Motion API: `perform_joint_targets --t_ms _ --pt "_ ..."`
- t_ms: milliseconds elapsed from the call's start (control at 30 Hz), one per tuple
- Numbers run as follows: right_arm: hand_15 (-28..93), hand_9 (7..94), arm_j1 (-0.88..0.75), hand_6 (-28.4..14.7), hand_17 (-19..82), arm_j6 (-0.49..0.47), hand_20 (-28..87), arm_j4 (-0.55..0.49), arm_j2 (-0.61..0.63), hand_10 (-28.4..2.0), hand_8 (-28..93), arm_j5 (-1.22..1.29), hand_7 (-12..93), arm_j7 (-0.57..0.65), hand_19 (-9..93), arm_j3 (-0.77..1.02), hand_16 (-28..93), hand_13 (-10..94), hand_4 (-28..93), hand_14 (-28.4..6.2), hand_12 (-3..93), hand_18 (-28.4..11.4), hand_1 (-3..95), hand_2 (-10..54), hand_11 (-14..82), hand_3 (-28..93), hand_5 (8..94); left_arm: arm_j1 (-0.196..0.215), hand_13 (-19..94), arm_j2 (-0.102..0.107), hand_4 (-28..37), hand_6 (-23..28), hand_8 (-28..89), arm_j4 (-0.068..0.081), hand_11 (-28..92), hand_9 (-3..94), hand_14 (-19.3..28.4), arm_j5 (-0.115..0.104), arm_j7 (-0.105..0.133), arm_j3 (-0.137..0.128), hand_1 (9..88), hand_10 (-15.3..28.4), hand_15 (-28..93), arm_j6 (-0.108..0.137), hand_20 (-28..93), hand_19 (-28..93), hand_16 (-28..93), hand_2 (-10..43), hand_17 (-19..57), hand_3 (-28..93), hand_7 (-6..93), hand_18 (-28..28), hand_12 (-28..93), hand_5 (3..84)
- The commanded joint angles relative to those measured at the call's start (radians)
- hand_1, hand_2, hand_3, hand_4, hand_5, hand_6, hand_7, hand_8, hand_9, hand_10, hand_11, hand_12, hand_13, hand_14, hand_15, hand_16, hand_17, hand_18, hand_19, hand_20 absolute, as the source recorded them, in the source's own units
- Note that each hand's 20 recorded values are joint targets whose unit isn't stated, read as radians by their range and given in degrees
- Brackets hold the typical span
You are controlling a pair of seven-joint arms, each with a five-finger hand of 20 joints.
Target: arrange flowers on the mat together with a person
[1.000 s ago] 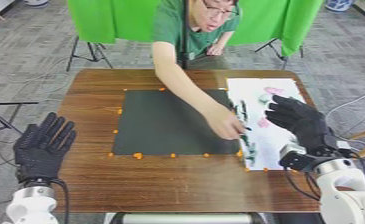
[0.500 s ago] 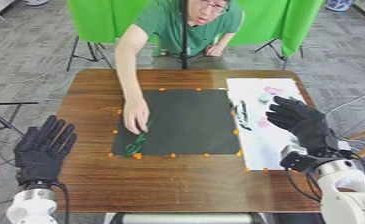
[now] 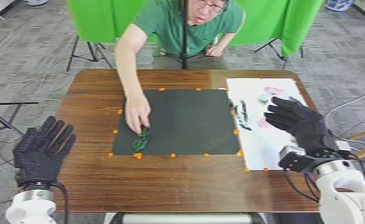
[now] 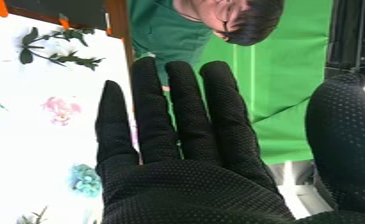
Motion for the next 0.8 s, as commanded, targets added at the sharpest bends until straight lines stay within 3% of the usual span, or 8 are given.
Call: perform_joint_targets --t_ms 33,333,800 --pt "13 49.4 -0.014 -3.9 11 -0.001 14 -0.009 -0.004 -14.6 -12 -0.004 15 0.009 32 0.001 20 42 -25 -14.9 13.7 -19.1 17.4 4.7 8.7 80 48.1 0.017 31 -0.01 -28.3 8.9 -10 0.007 21 41.8 16.4 0.002 -0.001 -0.003 27.8 13.2 32 -0.001 10 41 -8 14.5 -7.3 76 14.8 16.4 7 47.1" --pt "13 49.3 -0.019 -3.8 11 -0.002 14 -0.01 -0.007 -14.6 -12 -0.004 16 0.009 32 0.008 20 42 -25 -14.8 13.7 -19.1 17.7 4.7 8.7 80 48.1 0.022 31 -0.01 -28.3 9.0 -10 0.004 22 41.6 16.5 0.003 0.007 0.003 27.5 13.3 32 0.011 11 41 -7 13.6 -7.3 76 14.6 16.4 7 46.9" --pt "13 49.0 -0.003 -3.9 11 0.0 14 -0.008 0.007 -14.6 -12 -0.04 15 0.021 32 0.016 20 42 -25 -14.8 13.8 -19.1 17.8 4.6 8.6 80 48.1 0.014 31 0.0 -28.3 8.9 -10 0.01 22 41.8 16.6 -0.002 0.004 0.004 27.4 13.5 33 0.01 11 41 -8 13.6 -7.3 76 14.8 16.4 7 47.0"
